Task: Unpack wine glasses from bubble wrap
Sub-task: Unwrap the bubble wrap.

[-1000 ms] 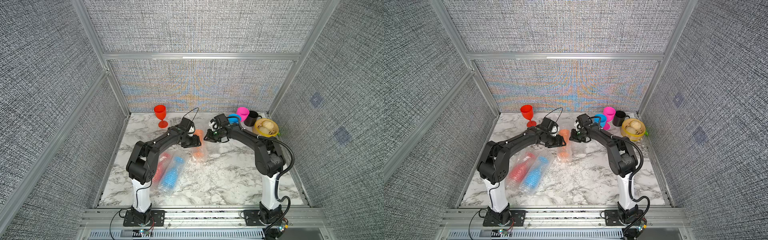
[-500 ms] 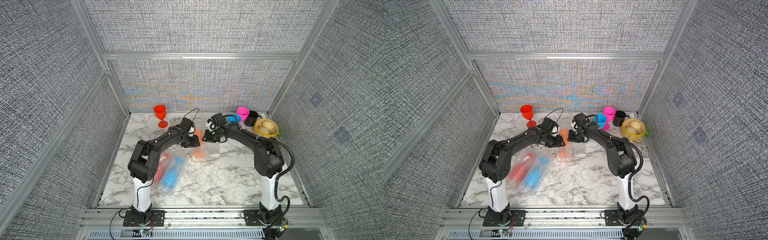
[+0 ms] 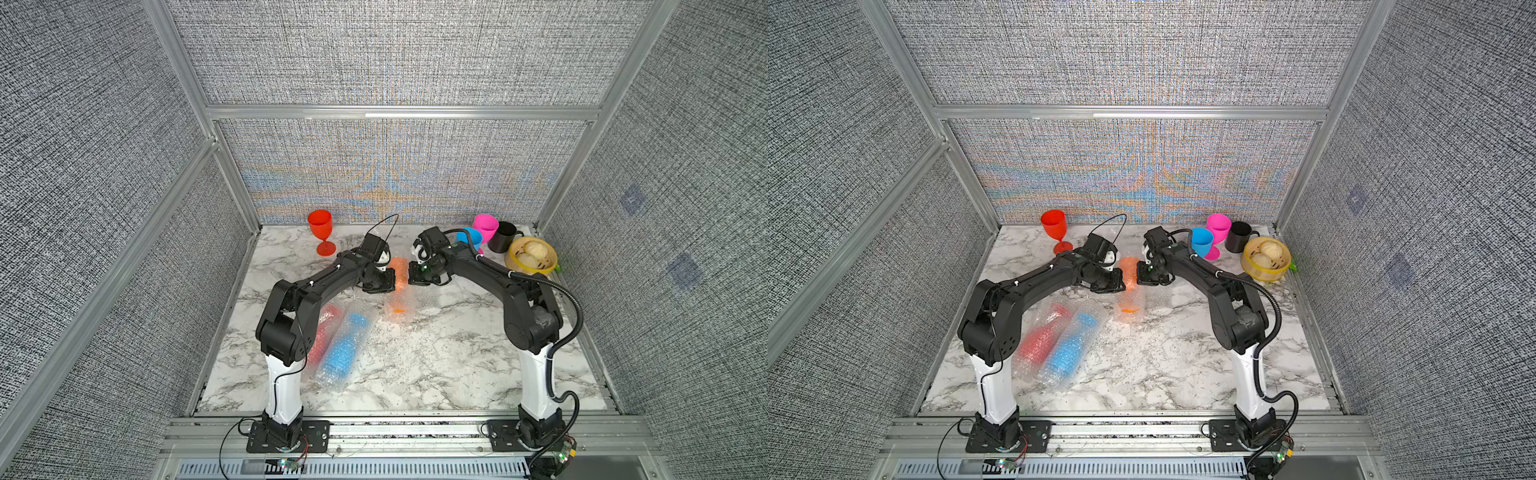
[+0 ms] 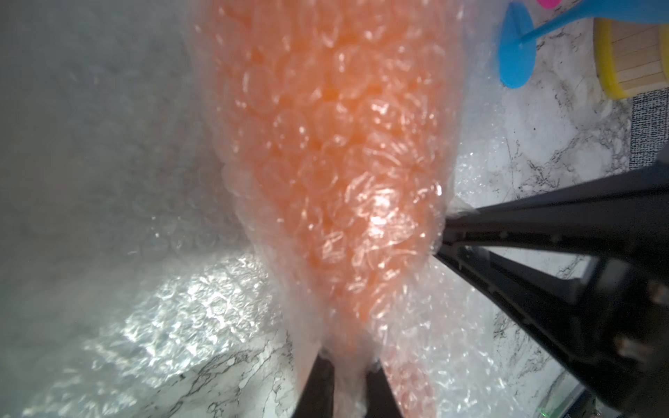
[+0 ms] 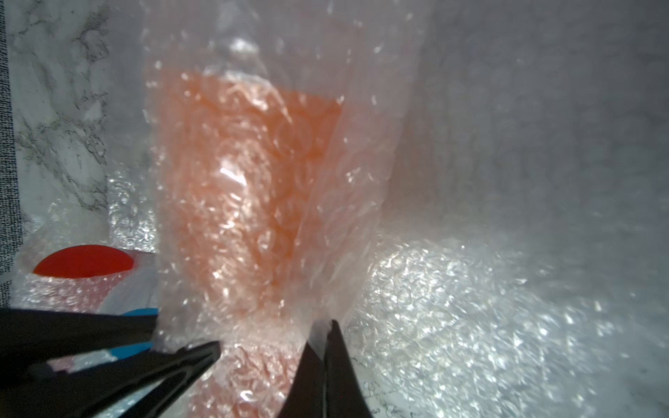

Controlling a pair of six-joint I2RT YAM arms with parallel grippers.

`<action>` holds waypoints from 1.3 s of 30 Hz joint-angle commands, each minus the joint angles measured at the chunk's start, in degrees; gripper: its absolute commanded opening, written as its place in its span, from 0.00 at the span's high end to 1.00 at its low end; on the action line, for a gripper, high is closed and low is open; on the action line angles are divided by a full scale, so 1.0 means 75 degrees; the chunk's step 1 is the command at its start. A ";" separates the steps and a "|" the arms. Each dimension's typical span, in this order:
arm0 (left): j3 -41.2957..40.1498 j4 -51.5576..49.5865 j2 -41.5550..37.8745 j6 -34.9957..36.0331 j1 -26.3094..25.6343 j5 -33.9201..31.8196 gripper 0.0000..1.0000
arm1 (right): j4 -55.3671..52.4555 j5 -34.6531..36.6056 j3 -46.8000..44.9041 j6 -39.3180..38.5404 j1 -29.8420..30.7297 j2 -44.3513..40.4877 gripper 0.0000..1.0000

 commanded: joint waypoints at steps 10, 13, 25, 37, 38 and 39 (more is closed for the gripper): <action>0.1142 -0.0395 0.0253 0.0144 0.0109 0.0242 1.00 | -0.0416 -0.0086 0.0829 -0.0062 -0.0247 0.0030 1.00; 0.1174 -0.0026 0.0507 -0.0164 0.0289 0.0543 1.00 | -0.0559 -0.0054 0.1067 -0.0046 -0.0392 0.0258 1.00; 0.0632 0.1355 0.1171 -0.0953 0.1034 0.1615 1.00 | -0.0994 0.1030 0.1327 -0.0154 -0.0742 0.0861 1.00; 0.0148 0.1817 0.0459 -0.1259 0.1453 0.1701 0.69 | -0.0990 0.0843 0.1324 -0.0308 -0.0791 0.0974 1.00; 0.0113 0.1829 0.0311 -0.1261 0.1519 0.1682 0.65 | -0.1004 0.0849 0.1335 -0.0324 -0.0803 0.0977 1.00; 0.0098 0.1809 0.0135 -0.1250 0.1584 0.1665 0.60 | -0.1004 0.0848 0.1334 -0.0334 -0.0803 0.0963 1.00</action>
